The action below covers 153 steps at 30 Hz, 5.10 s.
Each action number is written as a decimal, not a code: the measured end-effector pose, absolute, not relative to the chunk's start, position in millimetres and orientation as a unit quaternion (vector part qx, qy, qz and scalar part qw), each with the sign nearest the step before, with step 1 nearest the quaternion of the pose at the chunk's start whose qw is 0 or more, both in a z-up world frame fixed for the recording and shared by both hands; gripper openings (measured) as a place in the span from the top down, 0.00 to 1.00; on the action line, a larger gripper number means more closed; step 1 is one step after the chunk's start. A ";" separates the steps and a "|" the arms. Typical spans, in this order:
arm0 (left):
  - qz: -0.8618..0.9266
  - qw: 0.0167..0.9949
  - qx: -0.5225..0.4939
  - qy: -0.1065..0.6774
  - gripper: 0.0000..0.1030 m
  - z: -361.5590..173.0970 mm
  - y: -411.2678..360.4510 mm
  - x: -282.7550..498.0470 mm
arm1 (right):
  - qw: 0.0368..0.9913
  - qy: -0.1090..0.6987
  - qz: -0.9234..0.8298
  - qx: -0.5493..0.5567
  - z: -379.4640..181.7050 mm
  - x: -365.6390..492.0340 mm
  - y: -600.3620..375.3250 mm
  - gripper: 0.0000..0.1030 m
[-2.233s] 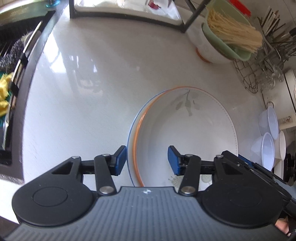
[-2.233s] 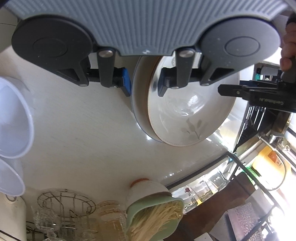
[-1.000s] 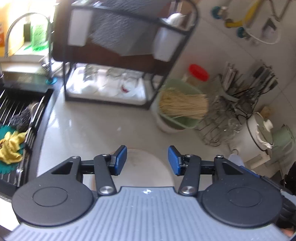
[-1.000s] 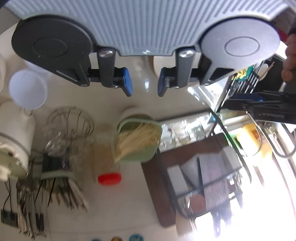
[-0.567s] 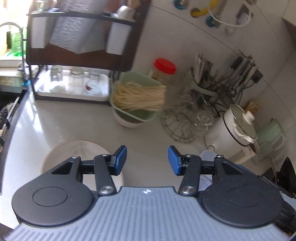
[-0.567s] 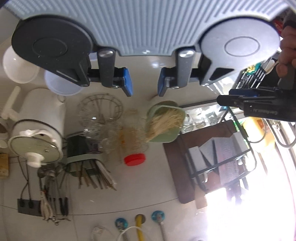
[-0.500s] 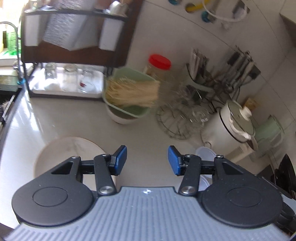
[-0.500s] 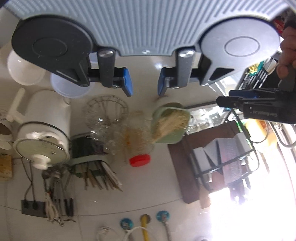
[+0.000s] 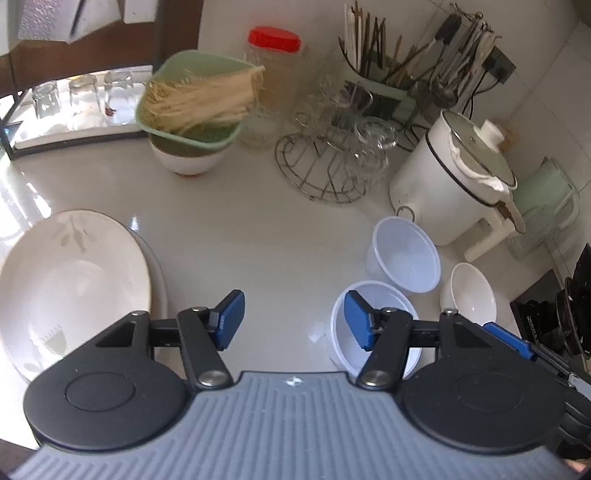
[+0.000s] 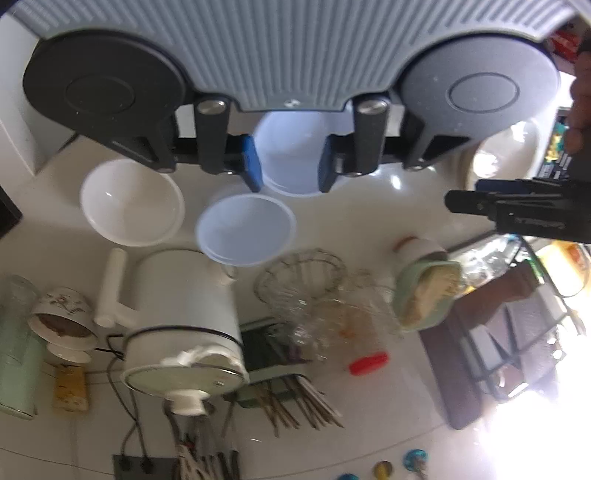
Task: Organize plates and bowls
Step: 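Withdraw both grippers and move toward the white plastic bowls, then close both grippers on the rim of a white plastic bowl, then lift the white plastic bowl with both grippers and carry it over another plastic bowl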
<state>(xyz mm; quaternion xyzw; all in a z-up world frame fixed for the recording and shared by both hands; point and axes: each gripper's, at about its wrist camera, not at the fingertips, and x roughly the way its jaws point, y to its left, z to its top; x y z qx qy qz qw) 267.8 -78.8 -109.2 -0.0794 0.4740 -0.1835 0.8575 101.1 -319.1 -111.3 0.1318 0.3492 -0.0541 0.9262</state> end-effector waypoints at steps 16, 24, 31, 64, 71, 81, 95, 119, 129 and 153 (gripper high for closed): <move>-0.234 0.828 -0.052 0.507 0.36 -166.2 -124.7 284.3 | 0.898 0.381 -0.066 0.209 -162.1 116.1 -345.5 0.58; -0.217 0.818 -0.058 0.529 0.59 -189.1 -131.2 283.7 | 0.893 0.392 -0.053 0.215 -175.4 123.6 -340.3 0.60; -0.225 0.818 -0.074 0.525 0.76 -192.3 -132.7 279.8 | 0.888 0.407 -0.037 0.212 -183.1 127.8 -334.9 0.76; -0.149 0.832 -0.107 0.524 0.78 -175.6 -60.7 281.1 | 0.886 0.437 0.085 0.128 -174.0 177.9 -278.0 0.82; -0.137 0.826 -0.097 0.538 0.78 -180.3 -59.3 281.3 | 0.881 0.447 0.092 0.126 -179.5 181.6 -275.6 0.82; -0.105 0.827 -0.101 0.543 0.77 -177.1 -56.0 284.3 | 0.881 0.450 0.081 0.123 -176.1 179.8 -275.3 0.80; -0.120 0.859 -0.104 0.487 0.77 -109.0 -45.8 277.8 | 0.907 0.393 0.072 0.136 -125.1 168.0 -286.6 0.80; -0.148 0.899 -0.075 0.404 0.77 -35.0 -53.6 247.1 | 0.939 0.317 0.041 0.128 -64.4 147.2 -288.6 0.80; -0.207 0.889 -0.063 0.405 0.77 -31.5 -52.3 247.9 | 0.940 0.310 -0.015 0.140 -57.6 130.8 -277.9 0.80; -0.335 0.833 -0.030 0.438 0.77 -59.5 -41.7 257.6 | 0.920 0.328 -0.132 0.167 -72.3 91.4 -240.6 0.80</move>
